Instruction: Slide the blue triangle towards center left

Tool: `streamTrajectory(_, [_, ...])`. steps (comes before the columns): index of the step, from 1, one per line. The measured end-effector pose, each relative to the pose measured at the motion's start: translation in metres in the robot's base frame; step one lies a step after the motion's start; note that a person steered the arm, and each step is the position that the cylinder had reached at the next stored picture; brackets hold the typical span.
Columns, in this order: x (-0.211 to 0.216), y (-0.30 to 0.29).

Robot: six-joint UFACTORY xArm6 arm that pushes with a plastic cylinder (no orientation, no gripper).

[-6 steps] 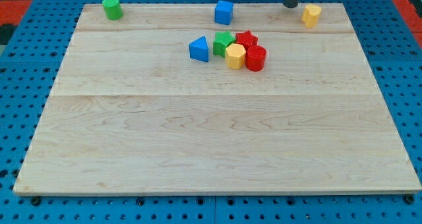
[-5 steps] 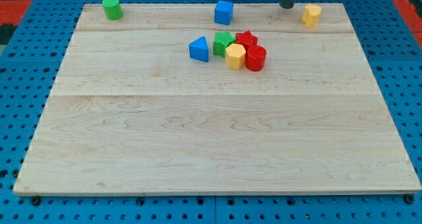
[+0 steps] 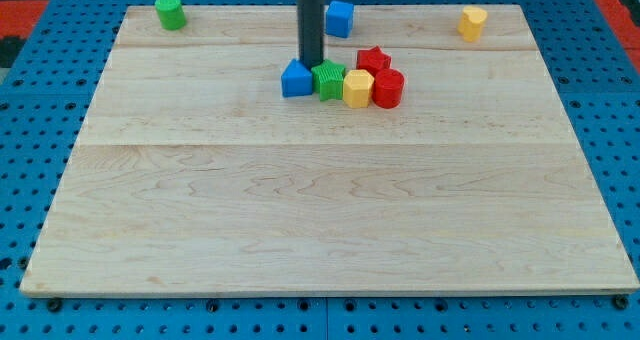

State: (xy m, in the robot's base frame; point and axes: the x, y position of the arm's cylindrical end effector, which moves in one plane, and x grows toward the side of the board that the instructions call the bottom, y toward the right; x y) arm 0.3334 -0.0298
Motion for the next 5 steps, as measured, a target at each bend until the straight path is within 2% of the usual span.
streamTrajectory(1, [0.033,-0.048])
streamTrajectory(2, [0.059,-0.063])
streamTrajectory(5, [0.122,-0.05])
